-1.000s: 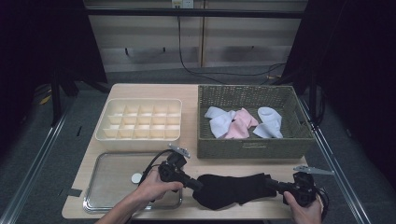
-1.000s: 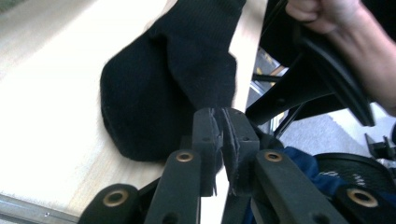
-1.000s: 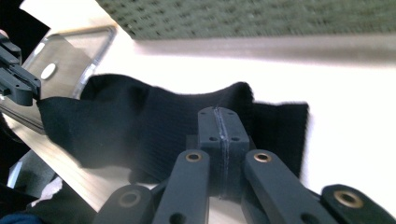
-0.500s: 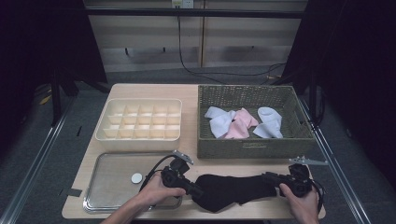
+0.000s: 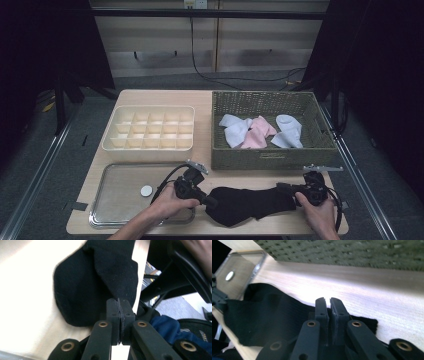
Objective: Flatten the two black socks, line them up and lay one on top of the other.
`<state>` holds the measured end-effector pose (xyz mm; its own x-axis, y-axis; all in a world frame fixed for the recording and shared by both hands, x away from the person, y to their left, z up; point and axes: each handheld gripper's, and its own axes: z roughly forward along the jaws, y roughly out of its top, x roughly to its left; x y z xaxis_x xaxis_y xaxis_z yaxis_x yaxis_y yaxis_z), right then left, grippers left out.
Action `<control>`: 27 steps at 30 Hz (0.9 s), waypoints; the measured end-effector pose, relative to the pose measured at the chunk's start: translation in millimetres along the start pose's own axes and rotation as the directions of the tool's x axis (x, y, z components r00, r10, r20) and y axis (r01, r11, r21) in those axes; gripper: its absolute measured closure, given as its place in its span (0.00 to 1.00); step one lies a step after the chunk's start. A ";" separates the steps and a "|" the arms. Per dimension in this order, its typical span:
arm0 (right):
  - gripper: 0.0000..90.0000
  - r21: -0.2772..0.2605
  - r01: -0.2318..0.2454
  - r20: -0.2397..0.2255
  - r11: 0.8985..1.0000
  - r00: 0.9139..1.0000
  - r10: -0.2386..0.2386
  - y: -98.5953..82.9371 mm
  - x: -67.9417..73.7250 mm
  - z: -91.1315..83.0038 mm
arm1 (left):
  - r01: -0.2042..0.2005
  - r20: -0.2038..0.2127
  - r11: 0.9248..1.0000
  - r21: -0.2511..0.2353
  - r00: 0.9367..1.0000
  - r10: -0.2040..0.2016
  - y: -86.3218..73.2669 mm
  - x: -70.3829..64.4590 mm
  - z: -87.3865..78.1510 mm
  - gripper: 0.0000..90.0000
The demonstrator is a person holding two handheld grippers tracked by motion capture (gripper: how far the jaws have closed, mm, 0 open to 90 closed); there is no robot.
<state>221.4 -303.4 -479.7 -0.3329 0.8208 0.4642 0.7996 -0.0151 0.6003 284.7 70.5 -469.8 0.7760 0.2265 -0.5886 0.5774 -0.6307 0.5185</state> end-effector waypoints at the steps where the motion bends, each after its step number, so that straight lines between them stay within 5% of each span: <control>1: 0.95 -0.020 0.016 -0.009 1.000 1.000 -0.016 3.2 4.0 -3.9 | -0.005 -0.004 1.000 -0.012 1.000 0.005 1.3 -0.8 -3.2 0.99; 8: 0.95 -0.107 0.067 -0.035 0.992 0.997 -0.071 22.7 22.0 -23.7 | -0.016 -0.014 1.000 -0.016 1.000 0.016 9.6 -4.6 -4.5 0.99; 14: 0.95 -0.170 0.066 -0.048 0.983 0.996 -0.075 30.6 27.0 -43.5 | -0.024 -0.012 0.999 -0.043 1.000 0.023 23.3 -7.7 3.5 0.99; 22: 0.95 -0.191 0.078 -0.071 0.978 0.993 -0.093 36.3 27.3 -40.9 | -0.066 -0.117 0.995 -0.072 0.991 0.058 43.7 -7.1 -10.3 0.99; 23: 0.95 -0.200 0.079 -0.078 0.977 0.992 -0.096 37.0 25.1 -39.5 | -0.080 -0.166 0.992 -0.097 0.984 0.064 45.4 -3.5 -17.5 0.99; 27: 0.95 -0.199 0.068 -0.091 0.978 0.992 -0.087 34.5 14.7 -31.2 | -0.070 -0.207 0.992 -0.102 0.977 0.048 41.4 6.5 -21.3 0.99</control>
<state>228.6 -309.7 -431.9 -0.4458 0.7634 0.4675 0.6597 -0.0728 0.7480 319.0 61.7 -439.0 0.8384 0.3447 -0.4222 0.5445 -0.5658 0.6192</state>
